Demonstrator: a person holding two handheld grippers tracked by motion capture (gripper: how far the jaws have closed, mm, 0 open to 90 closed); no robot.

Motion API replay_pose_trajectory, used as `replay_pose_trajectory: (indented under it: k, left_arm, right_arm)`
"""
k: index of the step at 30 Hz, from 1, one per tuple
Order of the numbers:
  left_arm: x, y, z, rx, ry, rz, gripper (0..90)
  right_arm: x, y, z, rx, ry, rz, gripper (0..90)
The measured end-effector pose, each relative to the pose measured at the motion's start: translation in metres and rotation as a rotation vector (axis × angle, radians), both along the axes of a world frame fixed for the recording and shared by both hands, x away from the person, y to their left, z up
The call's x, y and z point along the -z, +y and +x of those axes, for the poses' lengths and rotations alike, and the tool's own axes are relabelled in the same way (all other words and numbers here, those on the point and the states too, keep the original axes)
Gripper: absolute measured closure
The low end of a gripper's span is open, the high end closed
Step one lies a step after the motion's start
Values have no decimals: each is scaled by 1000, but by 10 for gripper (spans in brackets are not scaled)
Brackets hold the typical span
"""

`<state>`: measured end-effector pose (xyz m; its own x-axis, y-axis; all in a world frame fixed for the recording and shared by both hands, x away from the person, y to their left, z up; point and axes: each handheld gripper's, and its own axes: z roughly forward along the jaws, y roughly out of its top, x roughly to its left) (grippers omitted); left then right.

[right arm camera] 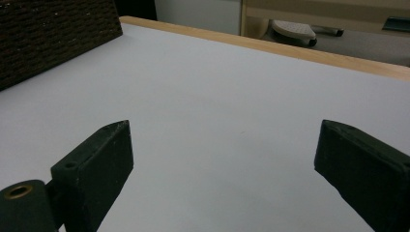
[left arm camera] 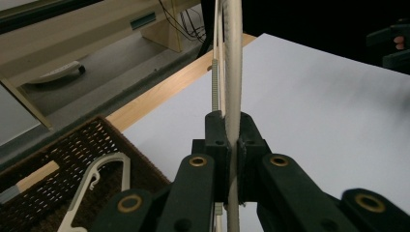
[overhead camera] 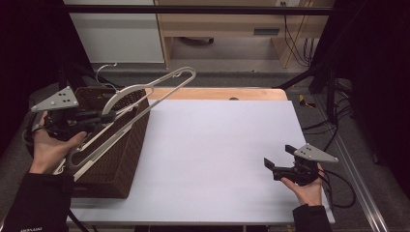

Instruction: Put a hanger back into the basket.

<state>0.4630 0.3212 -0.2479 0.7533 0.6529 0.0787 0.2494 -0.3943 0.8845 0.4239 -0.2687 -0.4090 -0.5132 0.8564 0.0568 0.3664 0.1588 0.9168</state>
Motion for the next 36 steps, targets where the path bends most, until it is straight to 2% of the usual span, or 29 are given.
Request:
replay_pose_trajectory:
  k: [5, 21, 30, 32, 36]
  left_arm:
    - [9, 22, 8, -26, 3, -4, 866]
    - [47, 92, 27, -143, 85, -9, 866]
    - [69, 114, 30, -193, 141, -6, 866]
    - [72, 118, 30, -203, 148, 6, 865]
    - [79, 124, 29, -230, 163, 4, 866]
  right_arm:
    - [1, 1, 1, -3, -2, -18, 66]
    - [3, 2, 2, -8, 5, -26, 71]
    - [3, 3, 2, -6, 9, -29, 72]
    - [3, 3, 2, -6, 11, -28, 75]
    - [3, 3, 2, -8, 10, -28, 76]
